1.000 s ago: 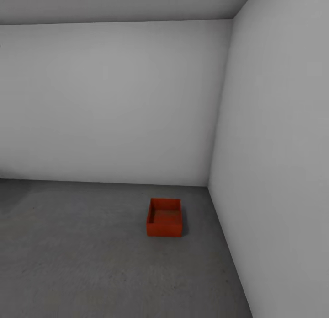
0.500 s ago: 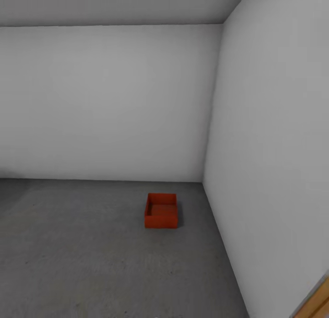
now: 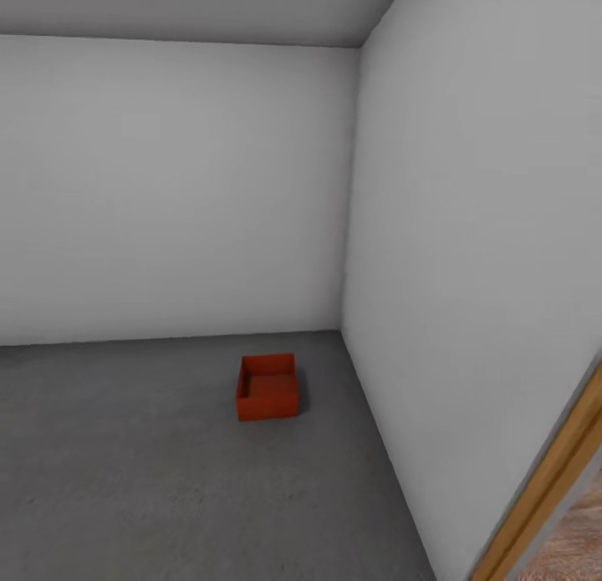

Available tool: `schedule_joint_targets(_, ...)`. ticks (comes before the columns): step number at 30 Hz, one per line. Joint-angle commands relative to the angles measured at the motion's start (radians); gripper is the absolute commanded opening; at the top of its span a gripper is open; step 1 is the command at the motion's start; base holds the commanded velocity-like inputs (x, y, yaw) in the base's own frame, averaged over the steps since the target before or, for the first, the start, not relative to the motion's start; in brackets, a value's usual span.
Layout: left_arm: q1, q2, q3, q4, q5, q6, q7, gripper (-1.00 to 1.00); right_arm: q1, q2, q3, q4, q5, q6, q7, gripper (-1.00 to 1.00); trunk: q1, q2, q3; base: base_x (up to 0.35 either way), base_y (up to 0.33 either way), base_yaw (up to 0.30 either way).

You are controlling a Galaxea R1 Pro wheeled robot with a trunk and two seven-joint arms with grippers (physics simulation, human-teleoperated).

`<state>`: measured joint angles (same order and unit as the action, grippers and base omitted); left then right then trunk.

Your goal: Move the two storage containers from the living room to the garage. In the garage, place one container on the floor and stack the other container on top of it (either order is fine).

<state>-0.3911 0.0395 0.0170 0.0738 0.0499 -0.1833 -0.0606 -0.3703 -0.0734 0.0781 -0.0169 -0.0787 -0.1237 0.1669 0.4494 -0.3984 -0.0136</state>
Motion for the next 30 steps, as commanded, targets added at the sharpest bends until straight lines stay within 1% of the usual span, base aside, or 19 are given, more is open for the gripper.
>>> schedule_joint_targets(1,-0.002,0.0,0.001,0.004,0.005,-0.007,-0.005,1.0,-0.001,0.0,0.008,0.002,-0.008,-0.004,0.003,1.0,0.001,-0.002,-0.001,0.0,0.0,-0.277)
schedule_joint_targets(23,-0.002,0.0,0.002,0.004,0.005,-0.007,-0.005,1.0,-0.001,0.0,0.008,0.002,-0.008,-0.004,0.003,1.0,0.001,-0.002,0.001,0.0,0.0,-0.277)
schedule_joint_targets(30,-0.002,0.0,0.001,0.004,0.005,-0.007,-0.005,1.0,-0.001,0.0,0.008,0.002,-0.008,-0.004,0.003,1.0,0.001,-0.002,-0.003,0.0,0.0,-0.268)
